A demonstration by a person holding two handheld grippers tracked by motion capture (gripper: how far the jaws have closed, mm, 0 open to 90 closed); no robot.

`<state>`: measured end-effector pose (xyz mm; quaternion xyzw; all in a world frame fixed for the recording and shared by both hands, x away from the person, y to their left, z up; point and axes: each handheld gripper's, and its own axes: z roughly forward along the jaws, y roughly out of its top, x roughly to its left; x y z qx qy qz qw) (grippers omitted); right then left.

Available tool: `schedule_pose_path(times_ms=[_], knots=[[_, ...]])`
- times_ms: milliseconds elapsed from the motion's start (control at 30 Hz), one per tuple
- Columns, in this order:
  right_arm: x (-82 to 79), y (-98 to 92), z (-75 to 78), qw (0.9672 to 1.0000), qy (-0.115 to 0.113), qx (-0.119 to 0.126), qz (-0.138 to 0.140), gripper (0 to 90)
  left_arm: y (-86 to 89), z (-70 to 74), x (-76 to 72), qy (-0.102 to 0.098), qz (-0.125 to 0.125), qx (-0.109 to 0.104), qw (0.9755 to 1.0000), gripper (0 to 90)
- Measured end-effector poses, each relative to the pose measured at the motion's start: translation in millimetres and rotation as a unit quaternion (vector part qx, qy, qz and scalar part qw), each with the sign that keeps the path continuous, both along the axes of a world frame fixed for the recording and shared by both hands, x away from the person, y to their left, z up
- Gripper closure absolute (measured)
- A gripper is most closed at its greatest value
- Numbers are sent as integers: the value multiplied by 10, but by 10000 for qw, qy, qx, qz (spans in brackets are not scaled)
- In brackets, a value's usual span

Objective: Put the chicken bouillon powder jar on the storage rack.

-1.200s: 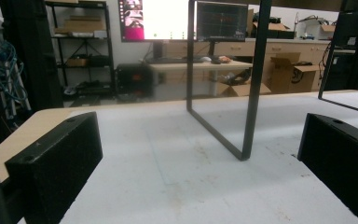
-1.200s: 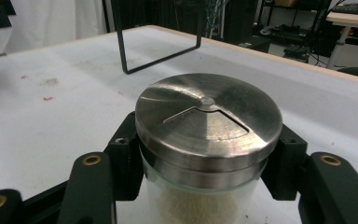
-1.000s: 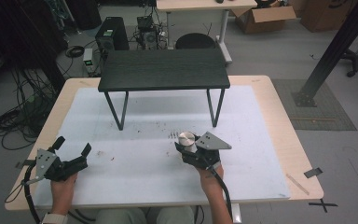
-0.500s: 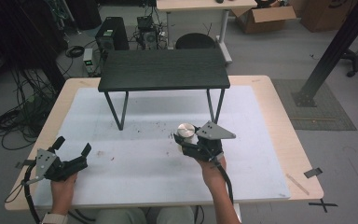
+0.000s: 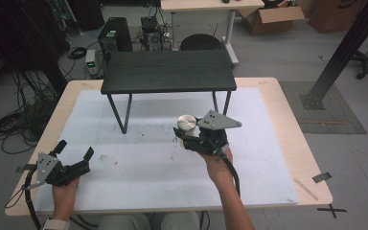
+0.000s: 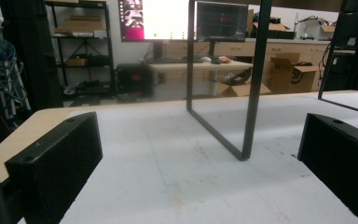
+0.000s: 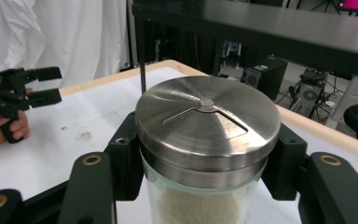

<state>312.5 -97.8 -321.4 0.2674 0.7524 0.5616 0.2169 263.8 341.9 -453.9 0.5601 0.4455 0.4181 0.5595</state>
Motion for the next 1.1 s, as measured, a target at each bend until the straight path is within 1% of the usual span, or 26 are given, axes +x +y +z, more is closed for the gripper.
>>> schedule_pose_path(times_ms=[33,67,133,167,233,367,500,533,1100], knots=[[0,0,0,10000,0,0,0,423,0,0,0,0,0,0,10000,2],[16,13,58,10000,-16,49,56,423,1,1,-1,7,-1,0,10000,2],[21,17,77,10000,-18,64,69,423,0,0,-1,2,-1,-2,10000,2],[38,30,131,9999,-37,87,97,423,2,1,0,9,-1,7,10000,3],[53,41,177,9999,-49,102,124,423,1,1,0,8,-1,9,10000,3],[82,72,274,9998,-93,72,187,423,1,1,0,12,-3,7,10000,3],[105,90,330,9997,-89,76,231,423,2,1,0,14,-2,5,10000,3],[124,104,369,9996,-87,70,252,423,1,1,0,17,-1,-6,10000,3],[259,210,626,9988,-125,124,453,423,5,1,1,15,-2,-13,10000,3]])
